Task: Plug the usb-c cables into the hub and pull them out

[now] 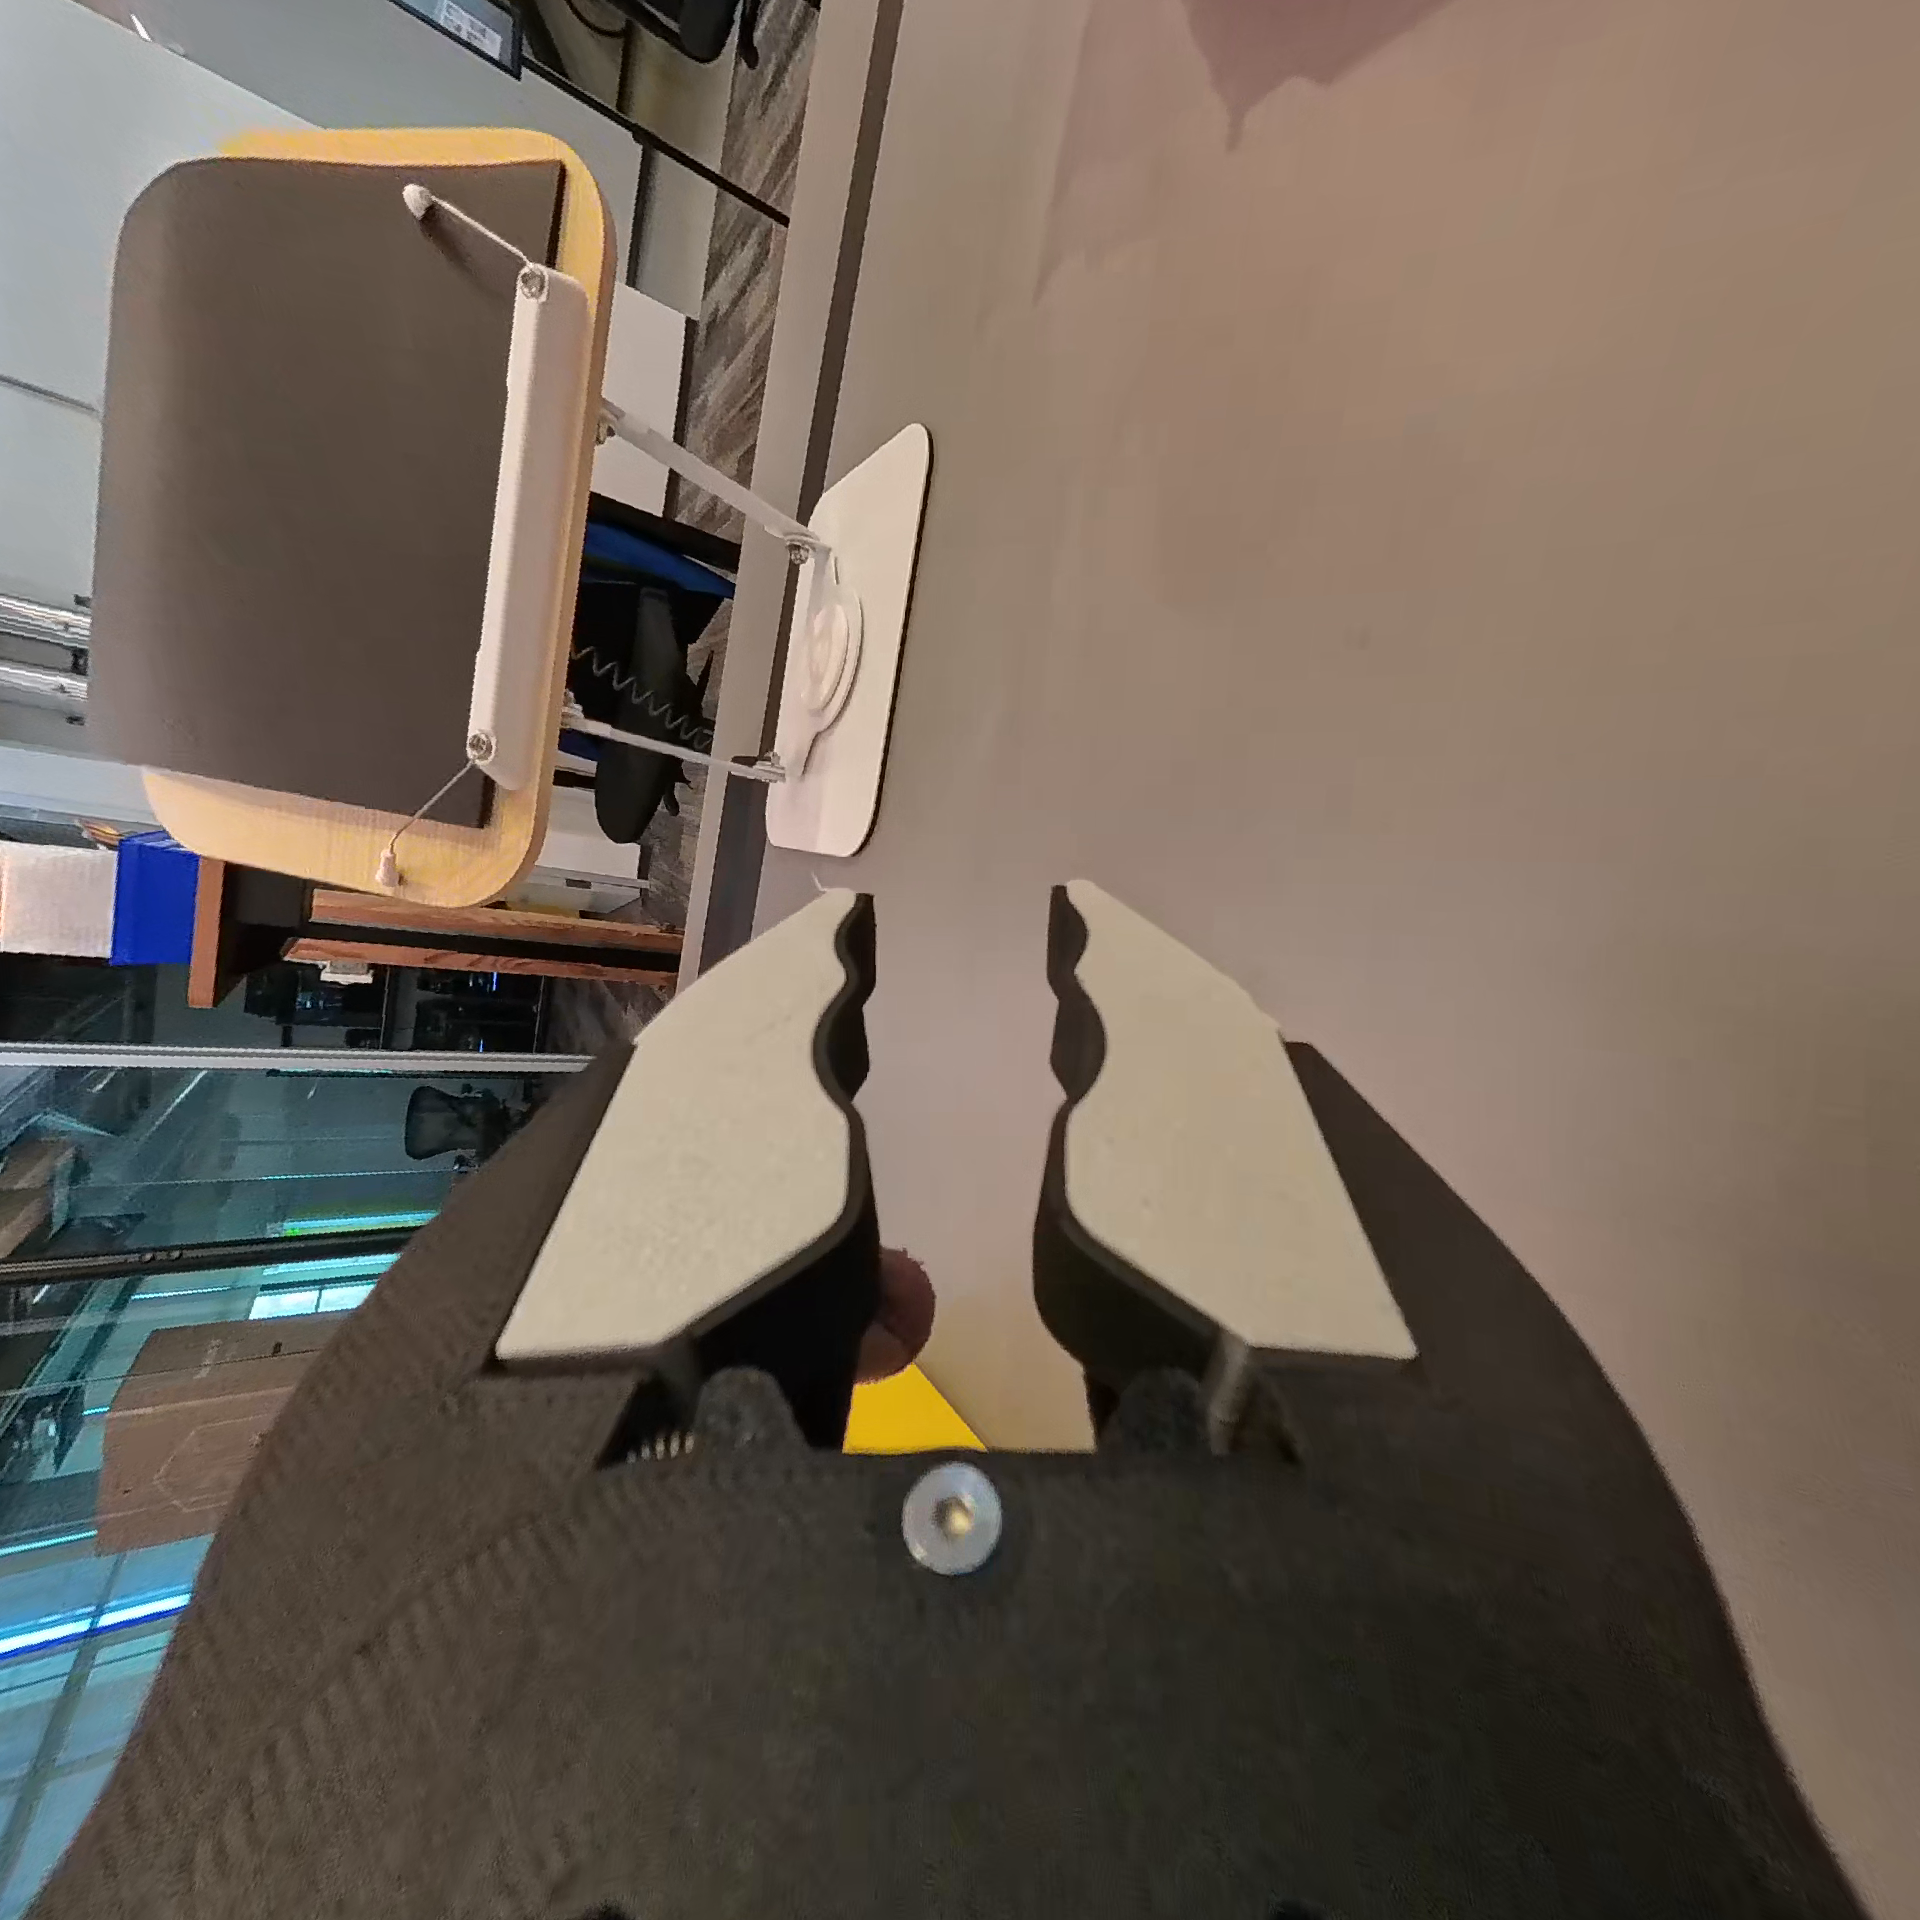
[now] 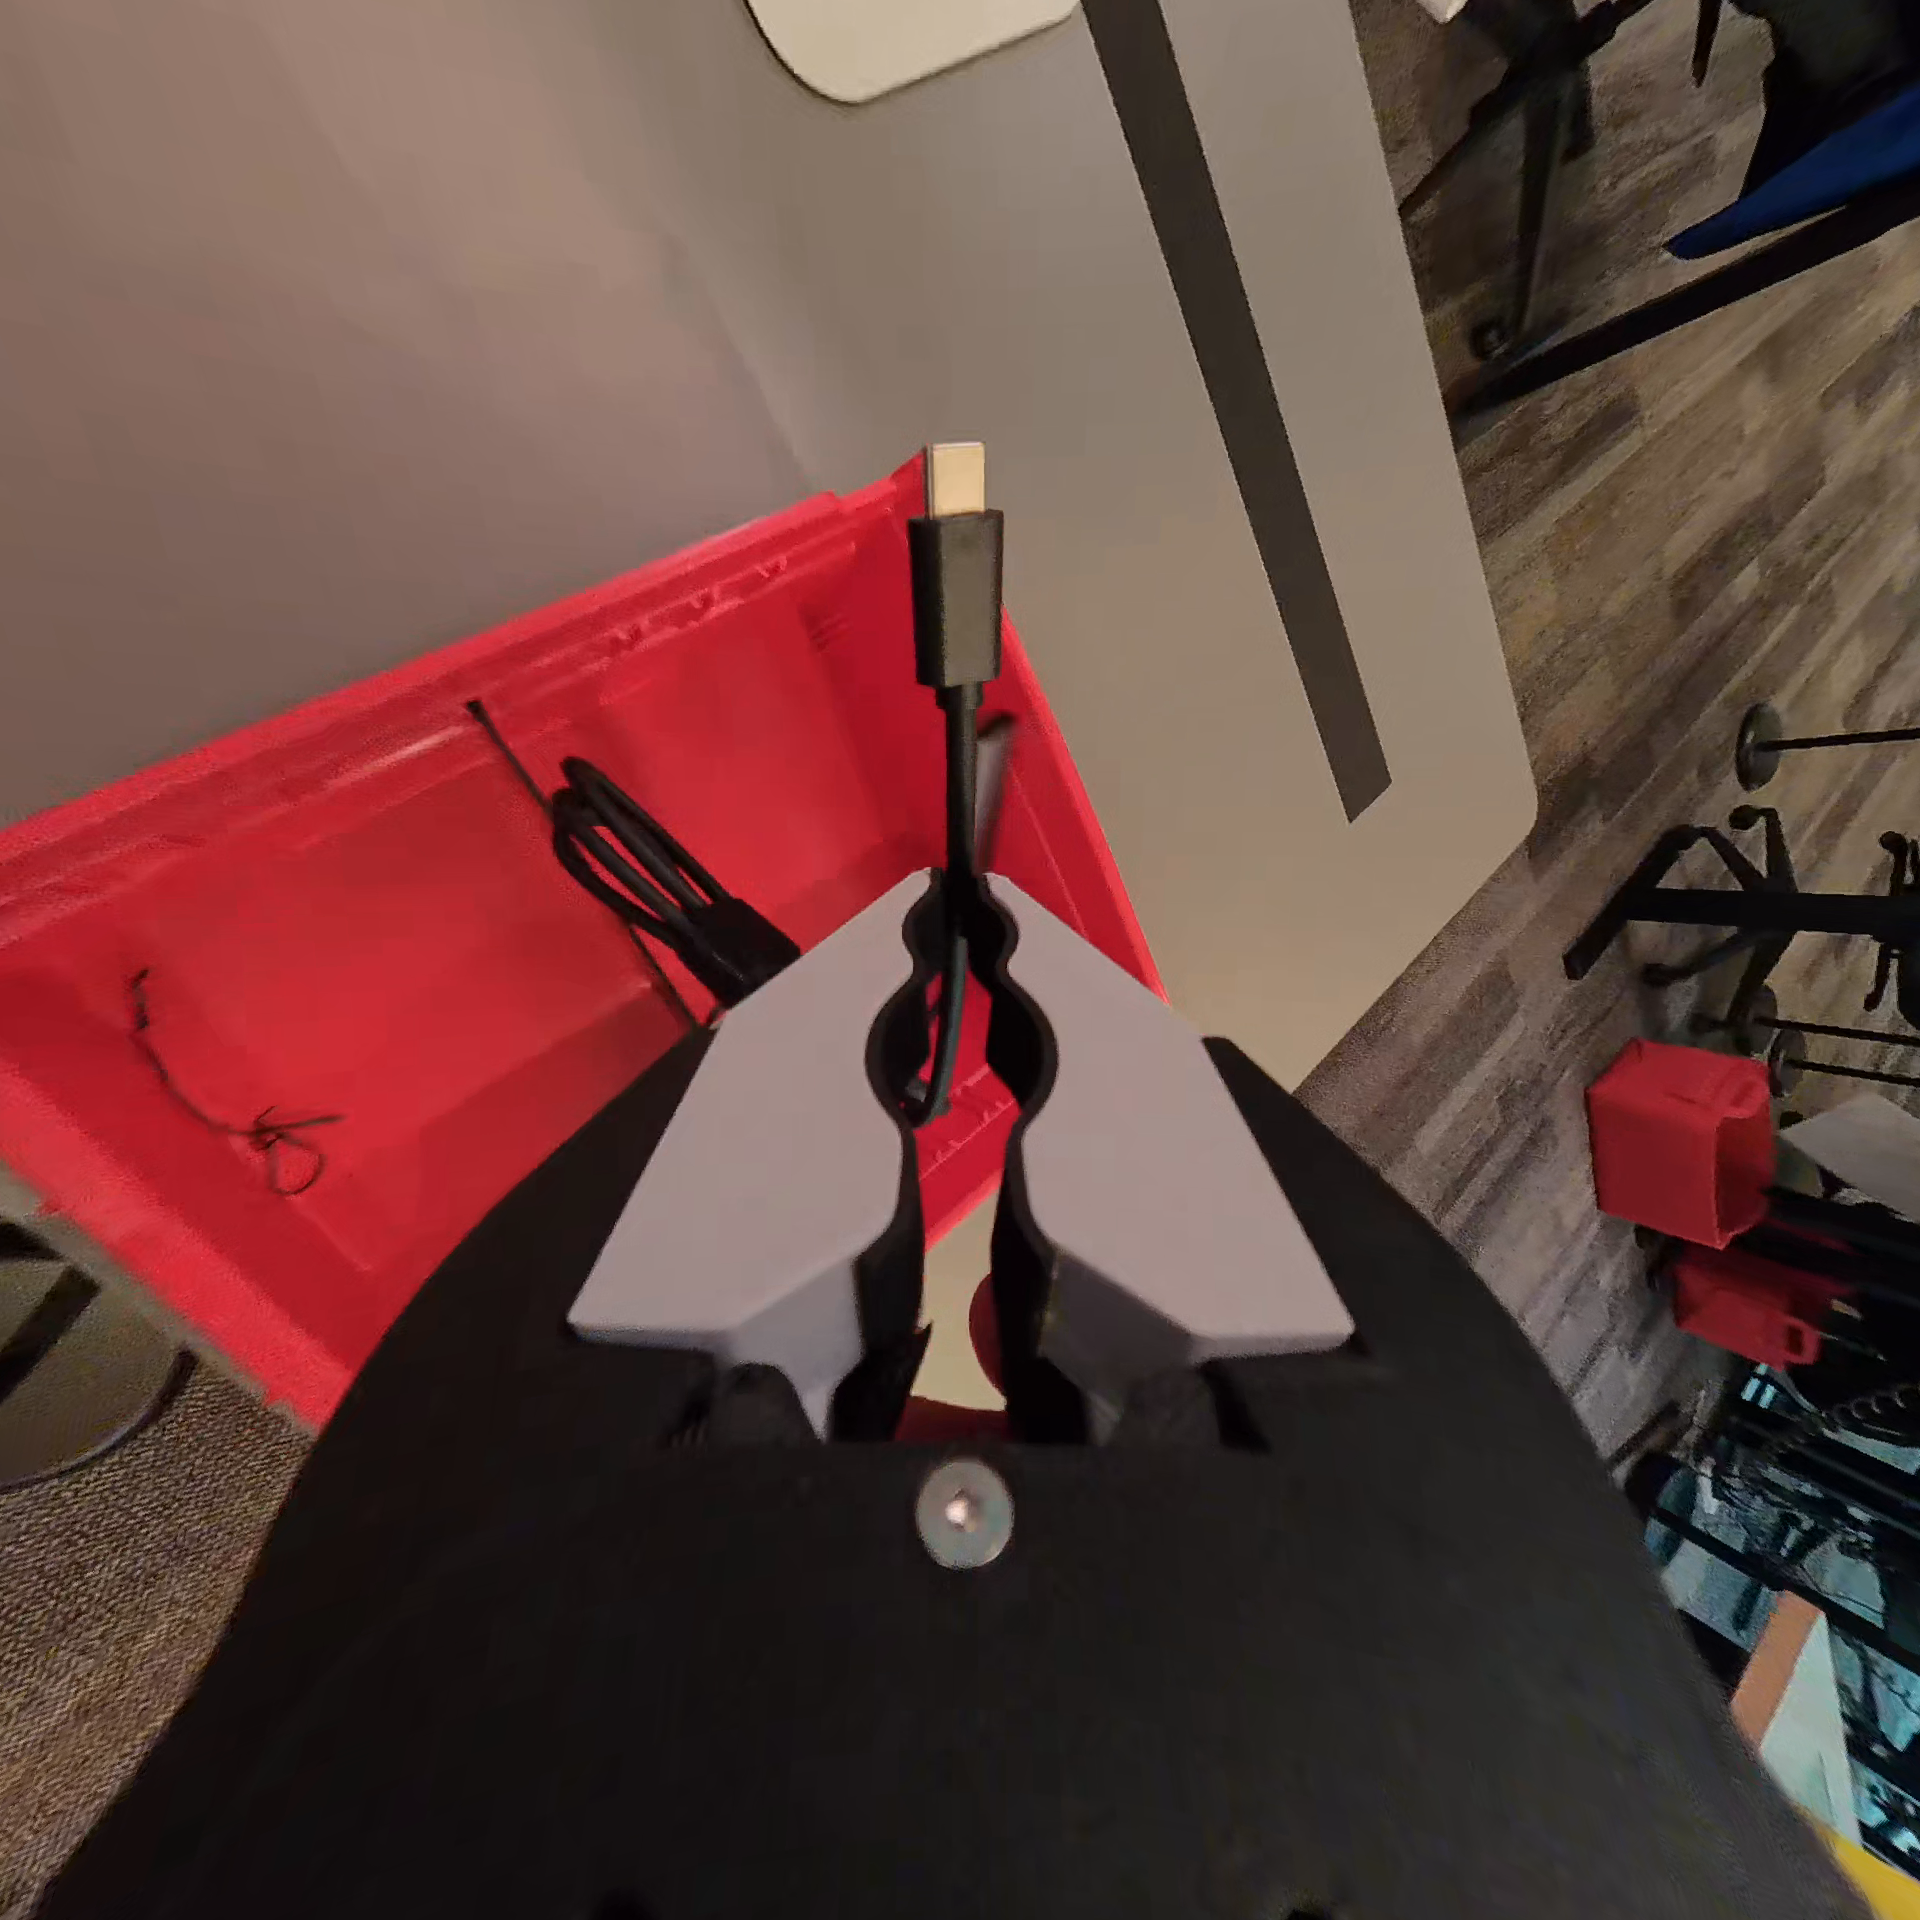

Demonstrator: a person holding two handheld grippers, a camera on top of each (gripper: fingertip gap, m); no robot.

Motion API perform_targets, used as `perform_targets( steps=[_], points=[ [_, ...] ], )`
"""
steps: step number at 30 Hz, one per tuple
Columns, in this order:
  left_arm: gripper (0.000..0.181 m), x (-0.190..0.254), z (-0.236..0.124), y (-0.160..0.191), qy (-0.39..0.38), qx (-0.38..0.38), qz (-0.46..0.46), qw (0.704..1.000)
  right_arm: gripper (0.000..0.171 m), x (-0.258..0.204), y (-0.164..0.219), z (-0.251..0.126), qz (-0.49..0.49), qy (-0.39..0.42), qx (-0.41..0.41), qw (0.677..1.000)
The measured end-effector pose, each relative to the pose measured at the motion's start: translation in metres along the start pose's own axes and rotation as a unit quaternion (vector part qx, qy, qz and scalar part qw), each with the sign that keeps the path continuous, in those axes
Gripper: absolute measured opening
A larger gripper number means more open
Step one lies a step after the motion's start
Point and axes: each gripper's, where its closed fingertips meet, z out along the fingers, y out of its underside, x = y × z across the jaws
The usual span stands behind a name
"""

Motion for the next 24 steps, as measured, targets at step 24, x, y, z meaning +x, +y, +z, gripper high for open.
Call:
perform_targets(
  steps=[24],
  points=[
    [0.031,0.001,-0.005,-0.006,0.005,0.001,0.013,1.0,0.008,-0.163,0.126,0.021,0.023,-0.12,-0.089,0.989]
  ],
)
